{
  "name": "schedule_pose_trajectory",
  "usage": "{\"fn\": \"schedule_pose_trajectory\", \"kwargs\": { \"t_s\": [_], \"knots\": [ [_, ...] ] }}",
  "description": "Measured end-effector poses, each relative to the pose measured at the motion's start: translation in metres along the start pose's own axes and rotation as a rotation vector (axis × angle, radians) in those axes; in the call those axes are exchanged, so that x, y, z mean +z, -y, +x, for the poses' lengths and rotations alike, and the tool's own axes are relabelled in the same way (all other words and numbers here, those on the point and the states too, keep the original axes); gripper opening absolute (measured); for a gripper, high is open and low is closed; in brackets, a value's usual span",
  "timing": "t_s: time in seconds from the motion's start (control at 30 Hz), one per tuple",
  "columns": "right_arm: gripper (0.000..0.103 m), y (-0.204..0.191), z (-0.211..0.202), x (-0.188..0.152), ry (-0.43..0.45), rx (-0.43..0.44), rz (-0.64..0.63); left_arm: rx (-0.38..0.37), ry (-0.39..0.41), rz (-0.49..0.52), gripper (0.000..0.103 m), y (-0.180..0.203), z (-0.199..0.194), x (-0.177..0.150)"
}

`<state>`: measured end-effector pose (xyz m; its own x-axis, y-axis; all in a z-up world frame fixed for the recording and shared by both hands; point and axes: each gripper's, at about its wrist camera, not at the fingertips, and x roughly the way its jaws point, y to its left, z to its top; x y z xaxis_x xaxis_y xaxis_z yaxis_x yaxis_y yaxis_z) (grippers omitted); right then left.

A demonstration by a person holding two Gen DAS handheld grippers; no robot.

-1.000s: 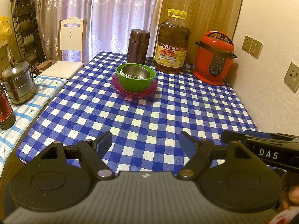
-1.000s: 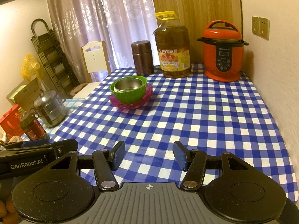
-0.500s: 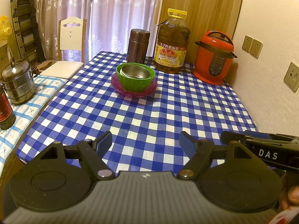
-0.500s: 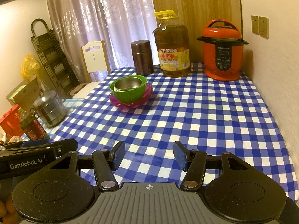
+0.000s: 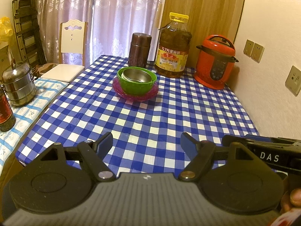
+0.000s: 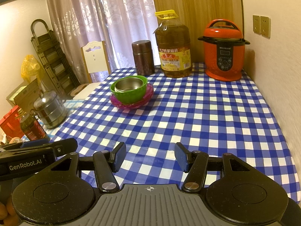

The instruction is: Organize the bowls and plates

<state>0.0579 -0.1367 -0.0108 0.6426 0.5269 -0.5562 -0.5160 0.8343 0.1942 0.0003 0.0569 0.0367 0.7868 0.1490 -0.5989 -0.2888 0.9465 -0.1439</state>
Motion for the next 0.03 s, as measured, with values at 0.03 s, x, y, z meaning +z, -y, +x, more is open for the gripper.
{"fn": "schedule_pose_trajectory", "kwargs": {
  "t_s": [0.03],
  "knots": [
    [0.057, 0.0, 0.0, 0.0, 0.0, 0.001, 0.0, -0.005, -0.001, -0.001, 0.077, 0.0001, 0.0003, -0.0004]
  ]
}}
